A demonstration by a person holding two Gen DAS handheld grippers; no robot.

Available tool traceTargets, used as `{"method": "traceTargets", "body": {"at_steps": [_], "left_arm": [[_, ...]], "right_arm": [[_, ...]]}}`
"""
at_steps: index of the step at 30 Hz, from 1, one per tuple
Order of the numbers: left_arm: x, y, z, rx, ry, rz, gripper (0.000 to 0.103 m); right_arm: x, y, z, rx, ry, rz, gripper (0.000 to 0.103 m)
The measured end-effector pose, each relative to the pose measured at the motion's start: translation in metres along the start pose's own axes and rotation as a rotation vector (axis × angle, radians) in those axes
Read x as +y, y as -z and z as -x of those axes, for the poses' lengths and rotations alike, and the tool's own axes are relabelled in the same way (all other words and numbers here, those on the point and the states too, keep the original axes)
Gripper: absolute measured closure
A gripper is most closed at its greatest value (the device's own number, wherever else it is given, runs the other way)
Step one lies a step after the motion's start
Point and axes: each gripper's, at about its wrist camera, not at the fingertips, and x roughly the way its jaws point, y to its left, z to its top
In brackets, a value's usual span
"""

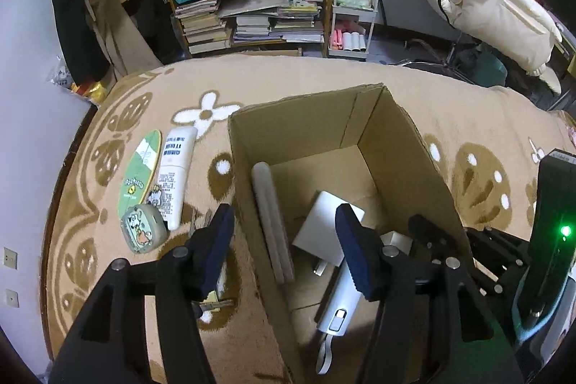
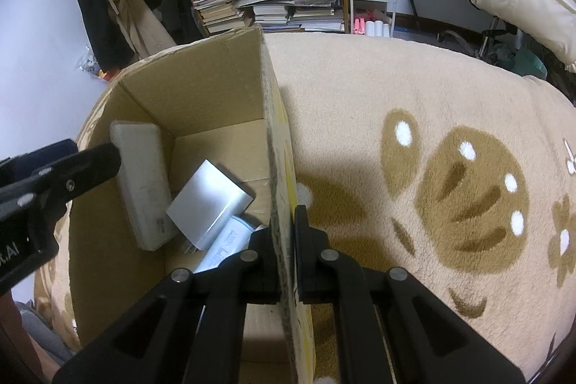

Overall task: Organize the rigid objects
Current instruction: 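Open the left tool to drop the socket adapter into the box, then move the open left tool to the key ring with the tag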

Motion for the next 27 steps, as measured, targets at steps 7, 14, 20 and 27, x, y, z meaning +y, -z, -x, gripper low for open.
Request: {"method": "traceTargets", "body": {"at_steps": [7,14,20,27], "left_arm": [[0.017,-0.001,0.034,-0.079,-0.02,0.029,0.005],[0.049,0.008,0.042,-0.099,-0.14,0.053,0.001],[0.092,0.022,0.03,-0.057,-0.147,0.14,0.001],[0.124,0.045,0.001,0.026,-0.134,0.206,0.001]], "right_arm": [[0.001,0.0,-0.001,0.0,-0.003,-0.005,0.096],[0.0,0.0,-0.002,0.0,-0.003,-0.004,0.096],[0.0,0.0,-0.002,0.0,-0.005,-0.006,0.096],[0.001,0.0,-0.001,0.0,-0.003,-0.005,0.096]]}}
